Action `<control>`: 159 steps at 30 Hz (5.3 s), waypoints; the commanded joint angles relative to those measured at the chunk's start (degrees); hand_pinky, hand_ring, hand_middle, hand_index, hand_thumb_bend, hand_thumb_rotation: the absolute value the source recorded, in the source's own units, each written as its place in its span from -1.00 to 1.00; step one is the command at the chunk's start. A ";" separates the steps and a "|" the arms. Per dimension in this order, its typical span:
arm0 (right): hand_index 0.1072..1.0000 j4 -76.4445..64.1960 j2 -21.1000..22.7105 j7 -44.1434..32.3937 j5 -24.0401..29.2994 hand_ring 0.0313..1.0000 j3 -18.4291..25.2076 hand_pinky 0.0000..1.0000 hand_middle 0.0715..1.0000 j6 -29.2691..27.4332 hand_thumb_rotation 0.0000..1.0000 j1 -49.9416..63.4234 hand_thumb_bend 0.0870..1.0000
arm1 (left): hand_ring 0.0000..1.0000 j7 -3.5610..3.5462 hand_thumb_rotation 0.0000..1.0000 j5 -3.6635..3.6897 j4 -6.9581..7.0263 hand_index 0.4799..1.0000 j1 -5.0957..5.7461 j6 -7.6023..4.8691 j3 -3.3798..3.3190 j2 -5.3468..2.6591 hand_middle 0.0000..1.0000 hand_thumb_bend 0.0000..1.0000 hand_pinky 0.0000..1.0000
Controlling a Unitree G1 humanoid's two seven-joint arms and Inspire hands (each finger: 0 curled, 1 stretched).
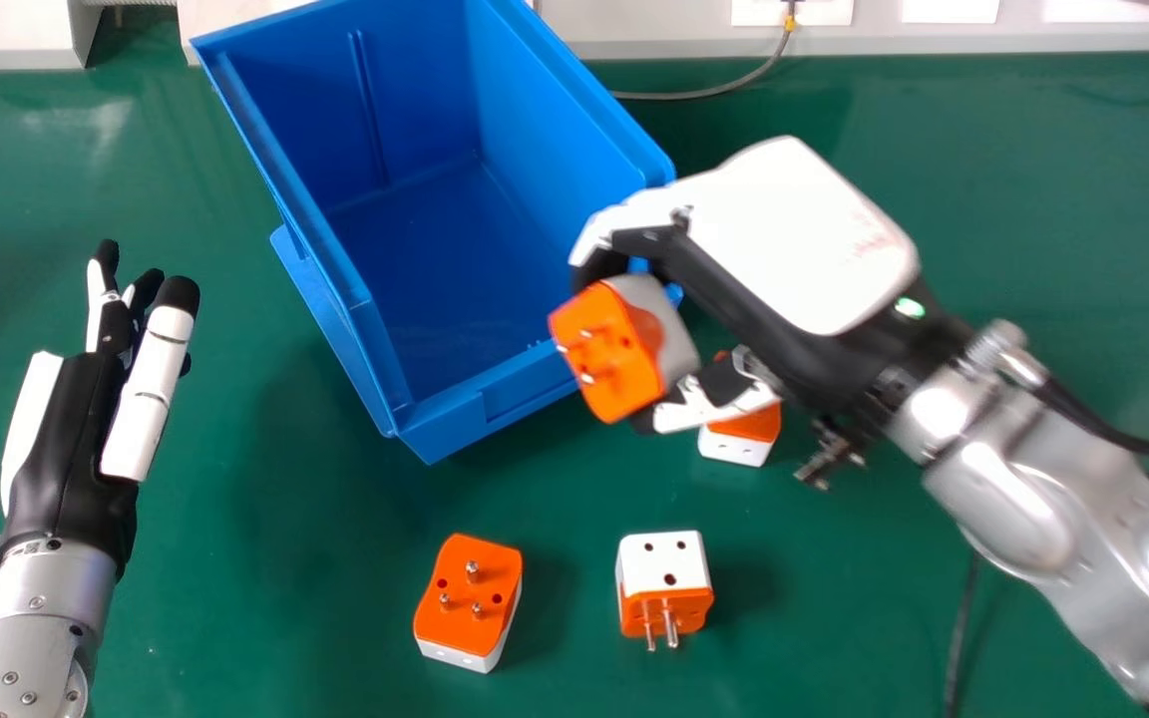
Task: Pick all objects and put in blue box
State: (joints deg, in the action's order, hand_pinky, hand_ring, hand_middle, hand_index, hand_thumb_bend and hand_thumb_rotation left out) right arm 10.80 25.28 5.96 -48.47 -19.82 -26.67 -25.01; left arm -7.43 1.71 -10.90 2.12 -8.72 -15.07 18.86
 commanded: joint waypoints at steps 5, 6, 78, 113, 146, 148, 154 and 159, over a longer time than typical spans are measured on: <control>0.02 9.38 -5.77 4.24 -4.09 -0.14 -3.11 -0.35 -0.01 3.22 -1.00 -11.53 -0.13 | 0.95 0.47 0.96 0.13 0.33 0.84 -0.83 -0.69 0.09 -0.05 0.99 0.07 0.82; 0.02 11.49 -6.81 5.02 -4.35 -0.15 -3.61 -0.35 -0.01 3.60 -1.00 -13.20 -0.13 | 0.95 0.47 0.97 0.11 0.18 0.85 -0.92 -0.78 0.15 -0.09 0.99 0.06 0.83; 0.94 60.75 -26.97 11.16 2.98 0.90 -15.27 0.62 0.99 15.81 -0.62 -41.78 0.06 | 0.94 2.73 0.93 -1.28 5.90 0.87 -0.08 1.67 3.26 -3.20 0.95 0.08 0.83; 0.94 -20.48 -2.08 7.12 3.59 0.91 4.97 0.68 1.00 16.00 -0.59 17.11 -0.11 | 0.94 1.89 0.91 -0.25 2.41 0.90 -2.45 1.28 1.17 -1.91 0.96 0.11 0.85; 0.96 -6.58 -4.07 3.67 -2.03 0.93 2.66 0.76 1.00 24.31 -0.44 20.38 -0.08 | 0.95 1.42 0.90 -0.16 1.73 0.90 -2.49 1.08 0.46 -1.31 0.96 0.04 0.87; 0.96 -4.70 -4.03 3.15 -2.28 0.93 2.07 0.78 1.00 24.77 -0.43 19.32 -0.08 | 0.95 1.57 0.90 -0.28 1.71 0.90 -2.54 1.22 0.43 -1.33 0.96 0.03 0.87; 0.95 4.14 -4.01 1.29 -2.01 0.93 -0.16 0.82 0.99 25.60 -0.38 13.63 -0.09 | 0.95 1.62 0.90 -0.24 2.40 0.90 -2.40 1.69 0.38 -1.53 0.96 0.02 0.86; 0.94 11.53 -4.40 -0.61 -1.32 0.92 -1.67 0.82 0.98 26.65 -0.39 8.22 -0.10 | 0.95 1.26 0.90 -0.13 2.41 0.90 -2.24 1.43 0.29 -1.39 0.96 0.02 0.86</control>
State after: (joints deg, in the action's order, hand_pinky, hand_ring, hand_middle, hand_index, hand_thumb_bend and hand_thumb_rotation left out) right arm 20.91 20.79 5.80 -50.14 -21.20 -0.45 -13.90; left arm -6.13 1.15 -9.81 0.13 -6.72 -14.47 16.79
